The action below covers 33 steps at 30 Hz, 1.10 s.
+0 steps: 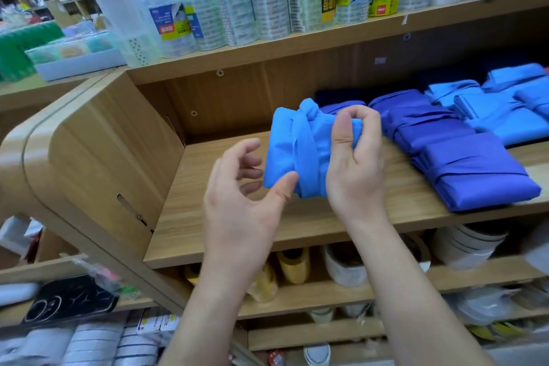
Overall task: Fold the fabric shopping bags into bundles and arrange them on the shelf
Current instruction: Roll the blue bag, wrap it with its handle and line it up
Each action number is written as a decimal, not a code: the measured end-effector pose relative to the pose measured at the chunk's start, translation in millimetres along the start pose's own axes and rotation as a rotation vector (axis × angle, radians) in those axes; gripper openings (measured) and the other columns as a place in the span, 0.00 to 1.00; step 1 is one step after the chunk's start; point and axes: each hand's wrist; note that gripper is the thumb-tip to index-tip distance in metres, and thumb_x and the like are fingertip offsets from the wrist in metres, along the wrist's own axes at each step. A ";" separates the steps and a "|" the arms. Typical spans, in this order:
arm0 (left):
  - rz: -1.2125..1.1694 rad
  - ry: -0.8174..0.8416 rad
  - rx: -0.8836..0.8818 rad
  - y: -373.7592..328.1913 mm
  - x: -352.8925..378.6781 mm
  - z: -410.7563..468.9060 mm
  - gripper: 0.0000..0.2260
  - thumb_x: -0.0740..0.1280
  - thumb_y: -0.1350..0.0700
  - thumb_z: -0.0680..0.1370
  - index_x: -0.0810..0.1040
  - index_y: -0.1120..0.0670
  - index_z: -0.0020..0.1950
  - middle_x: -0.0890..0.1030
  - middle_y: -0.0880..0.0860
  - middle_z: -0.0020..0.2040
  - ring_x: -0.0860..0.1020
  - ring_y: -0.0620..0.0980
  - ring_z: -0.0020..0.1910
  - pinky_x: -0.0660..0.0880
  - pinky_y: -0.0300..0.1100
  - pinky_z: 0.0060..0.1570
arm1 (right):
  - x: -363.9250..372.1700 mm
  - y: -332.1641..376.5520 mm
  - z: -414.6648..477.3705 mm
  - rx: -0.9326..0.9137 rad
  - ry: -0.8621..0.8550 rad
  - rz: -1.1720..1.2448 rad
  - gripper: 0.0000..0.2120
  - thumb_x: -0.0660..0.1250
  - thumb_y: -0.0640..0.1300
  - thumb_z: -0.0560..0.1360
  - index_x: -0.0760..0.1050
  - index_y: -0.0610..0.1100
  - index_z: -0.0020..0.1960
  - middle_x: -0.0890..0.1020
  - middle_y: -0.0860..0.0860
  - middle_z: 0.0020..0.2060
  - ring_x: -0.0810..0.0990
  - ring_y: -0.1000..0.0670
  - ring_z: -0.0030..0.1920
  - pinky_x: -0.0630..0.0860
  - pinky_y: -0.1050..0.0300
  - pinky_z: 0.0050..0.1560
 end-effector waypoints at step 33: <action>-0.453 0.256 -0.281 6.5 6.8 12.1 0.20 0.76 0.58 0.67 0.76 0.53 0.56 0.83 0.51 0.42 0.81 0.49 0.40 0.81 0.46 0.42 | -57.1 21.1 1.5 0.497 0.739 0.096 0.40 0.75 0.60 0.67 0.60 0.62 0.74 0.79 0.52 0.57 0.82 0.55 0.56 0.78 0.56 0.58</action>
Point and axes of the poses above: each hand's wrist, its own z-axis towards the middle knuckle, its own x-axis out of the palm, y = z × x
